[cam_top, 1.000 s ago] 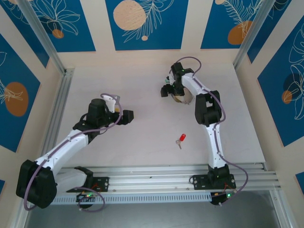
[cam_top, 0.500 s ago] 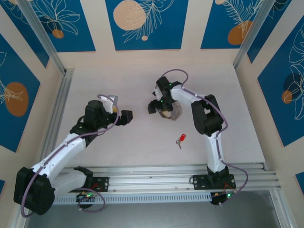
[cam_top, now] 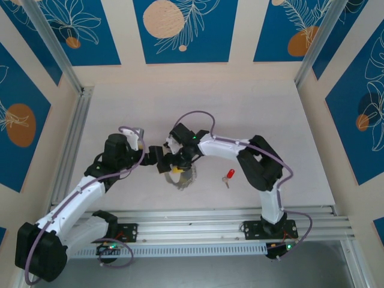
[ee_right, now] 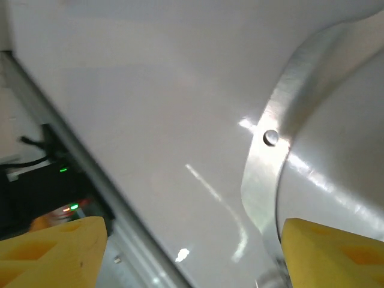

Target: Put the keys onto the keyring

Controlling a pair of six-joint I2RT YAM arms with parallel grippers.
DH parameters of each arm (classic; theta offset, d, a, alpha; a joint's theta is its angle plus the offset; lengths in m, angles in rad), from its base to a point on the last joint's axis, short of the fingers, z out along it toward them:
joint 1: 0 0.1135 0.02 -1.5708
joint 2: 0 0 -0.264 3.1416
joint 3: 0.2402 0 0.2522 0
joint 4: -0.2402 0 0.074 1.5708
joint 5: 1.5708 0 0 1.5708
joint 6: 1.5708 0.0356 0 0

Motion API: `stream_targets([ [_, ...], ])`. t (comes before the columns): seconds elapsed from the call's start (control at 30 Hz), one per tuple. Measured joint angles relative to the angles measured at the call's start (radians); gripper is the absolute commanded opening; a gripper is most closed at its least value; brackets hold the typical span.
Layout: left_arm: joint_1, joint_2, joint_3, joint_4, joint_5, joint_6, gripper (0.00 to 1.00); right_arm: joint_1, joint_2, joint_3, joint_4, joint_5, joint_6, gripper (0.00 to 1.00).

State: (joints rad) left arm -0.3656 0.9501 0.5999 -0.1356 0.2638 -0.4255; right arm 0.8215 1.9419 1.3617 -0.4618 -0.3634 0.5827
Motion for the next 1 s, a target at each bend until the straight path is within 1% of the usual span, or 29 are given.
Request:
stream_targets([
  [0.07,0.008,-0.006,-0.002,-0.016,-0.016,-0.011,0.81,-0.042,-0.101,-0.039,0.005,-0.011,0.013,0.76],
  [0.2,0.016,-0.014,-0.004,-0.022,-0.030,-0.016,0.61,-0.183,-0.289,-0.069,-0.018,0.010,-0.016,0.74],
  [0.3,0.017,0.023,-0.004,-0.021,-0.028,-0.016,0.53,-0.269,-0.329,-0.061,-0.048,0.048,-0.069,0.71],
  [0.37,0.017,0.060,-0.004,-0.019,-0.019,-0.018,0.47,-0.296,-0.298,-0.047,-0.066,0.069,-0.109,0.69],
  [0.5,0.016,0.150,-0.003,-0.012,0.017,-0.020,0.33,-0.303,-0.150,0.002,-0.092,0.091,-0.185,0.65],
  [0.57,0.010,0.199,0.003,-0.010,0.027,-0.014,0.28,-0.307,-0.085,0.015,-0.098,0.095,-0.215,0.62],
  [0.67,-0.009,0.288,0.035,-0.007,0.040,-0.009,0.24,-0.312,-0.012,0.040,-0.116,0.098,-0.262,0.61],
  [0.8,-0.023,0.406,0.105,0.024,0.047,-0.002,0.22,-0.312,0.052,0.112,-0.127,0.089,-0.319,0.59],
  [1.0,-0.024,0.494,0.143,0.077,0.051,0.008,0.16,-0.299,0.128,0.209,-0.119,0.048,-0.386,0.53],
])
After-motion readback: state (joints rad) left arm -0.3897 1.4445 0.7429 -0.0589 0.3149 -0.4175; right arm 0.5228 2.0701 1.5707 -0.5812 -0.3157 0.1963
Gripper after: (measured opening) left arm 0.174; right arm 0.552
